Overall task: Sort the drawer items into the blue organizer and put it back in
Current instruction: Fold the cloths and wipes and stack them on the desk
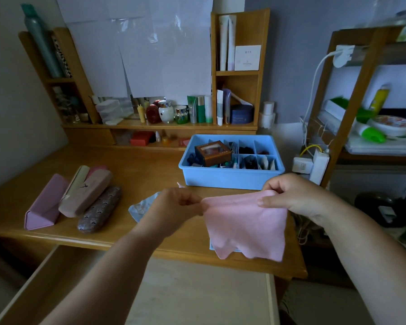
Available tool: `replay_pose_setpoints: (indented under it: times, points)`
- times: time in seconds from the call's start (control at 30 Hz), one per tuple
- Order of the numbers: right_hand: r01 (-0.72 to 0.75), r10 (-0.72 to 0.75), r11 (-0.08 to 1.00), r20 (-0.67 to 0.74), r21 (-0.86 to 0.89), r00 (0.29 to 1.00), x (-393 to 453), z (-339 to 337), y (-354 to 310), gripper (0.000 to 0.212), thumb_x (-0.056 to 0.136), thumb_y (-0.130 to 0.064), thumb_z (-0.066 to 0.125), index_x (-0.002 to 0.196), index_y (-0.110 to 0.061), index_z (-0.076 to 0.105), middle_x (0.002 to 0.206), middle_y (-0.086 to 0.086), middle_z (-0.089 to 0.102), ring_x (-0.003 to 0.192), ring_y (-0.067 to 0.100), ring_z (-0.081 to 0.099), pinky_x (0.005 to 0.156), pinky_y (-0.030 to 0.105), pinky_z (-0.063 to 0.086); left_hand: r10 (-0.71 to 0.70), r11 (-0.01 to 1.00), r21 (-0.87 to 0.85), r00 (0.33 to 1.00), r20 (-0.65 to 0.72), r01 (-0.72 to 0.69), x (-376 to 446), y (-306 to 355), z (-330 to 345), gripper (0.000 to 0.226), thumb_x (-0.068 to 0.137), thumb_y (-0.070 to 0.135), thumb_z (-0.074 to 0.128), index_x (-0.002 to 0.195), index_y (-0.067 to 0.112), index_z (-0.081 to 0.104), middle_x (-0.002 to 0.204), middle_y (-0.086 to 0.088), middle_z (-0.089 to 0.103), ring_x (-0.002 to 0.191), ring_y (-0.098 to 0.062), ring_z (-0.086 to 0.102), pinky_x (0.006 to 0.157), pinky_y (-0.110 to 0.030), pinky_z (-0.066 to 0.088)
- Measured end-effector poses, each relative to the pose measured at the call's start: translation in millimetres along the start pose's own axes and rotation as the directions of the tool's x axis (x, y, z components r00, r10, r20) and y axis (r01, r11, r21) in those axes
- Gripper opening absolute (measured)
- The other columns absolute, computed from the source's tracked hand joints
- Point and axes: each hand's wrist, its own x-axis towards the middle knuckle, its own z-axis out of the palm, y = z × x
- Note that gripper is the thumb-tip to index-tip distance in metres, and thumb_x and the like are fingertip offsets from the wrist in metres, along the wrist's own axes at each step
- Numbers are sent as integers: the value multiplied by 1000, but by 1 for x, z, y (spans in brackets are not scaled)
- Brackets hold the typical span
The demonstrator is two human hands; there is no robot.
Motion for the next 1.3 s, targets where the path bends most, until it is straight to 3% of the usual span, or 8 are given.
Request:
replay_pose_setpoints:
  times: [0.13,0.33,0.53,0.73,0.83,0.97,1.1,1.3]
  points:
    - [-27,54,979,-129,203,990,14,5,10,6,84,-20,69,79,-22,71,49,-9,61,43,0,51,52,21,43,-74,956,-288,997,-34,61,8,6,0,14,90,14,63,77,14,67,51,-2,64,41,-11,55,41,-17,45]
    - [209,-94,903,-303,375,948,9,7,6,17,82,-16,70,78,-33,74,80,-5,74,78,9,68,73,24,51,68,843,-521,988,-138,-131,8,12,-2,8,89,7,58,82,10,62,80,-9,74,79,-18,72,71,-23,58]
    - [26,-23,996,-37,88,999,-27,35,38,14,84,-27,65,82,-39,70,82,-14,70,75,1,64,73,26,48,101,907,-410,995,-10,-96,-23,-32,20,8,80,-3,68,85,3,70,81,-15,72,73,-11,62,69,-20,49]
    - [-132,123,989,120,71,985,-39,63,75,13,84,-24,68,72,-26,71,68,-4,70,63,5,62,66,29,49,-26,974,-210,968,248,80,-41,-71,45,13,84,16,69,75,7,71,65,-5,67,59,-5,54,57,-15,43]
    - [-140,136,986,48,88,990,-24,63,79,14,86,-22,66,73,-24,70,62,-3,67,57,3,60,58,16,44,-51,974,-211,988,149,82,-24,-71,48,23,88,15,64,66,9,65,56,-4,63,49,-7,52,50,-19,44]
    - [-128,138,985,-83,120,987,10,61,78,13,87,-25,65,76,-20,69,52,-5,59,47,-1,53,58,22,40,-102,990,-108,993,-57,96,11,-68,53,27,89,23,61,62,18,63,43,8,53,39,0,42,42,-11,34]
    - [-131,128,991,-148,-13,981,41,74,79,15,86,-22,66,72,-20,64,66,-5,63,64,10,59,62,26,47,-72,982,164,992,-107,89,35,-77,67,33,87,26,60,56,19,53,50,6,50,47,-4,43,48,-13,36]
    - [-163,118,967,-222,-196,968,57,88,88,18,87,-21,62,70,-25,60,69,-5,62,67,12,57,55,24,40,-93,962,241,983,-160,130,49,-90,80,25,87,28,58,68,10,60,57,2,52,52,-10,43,43,-17,29]
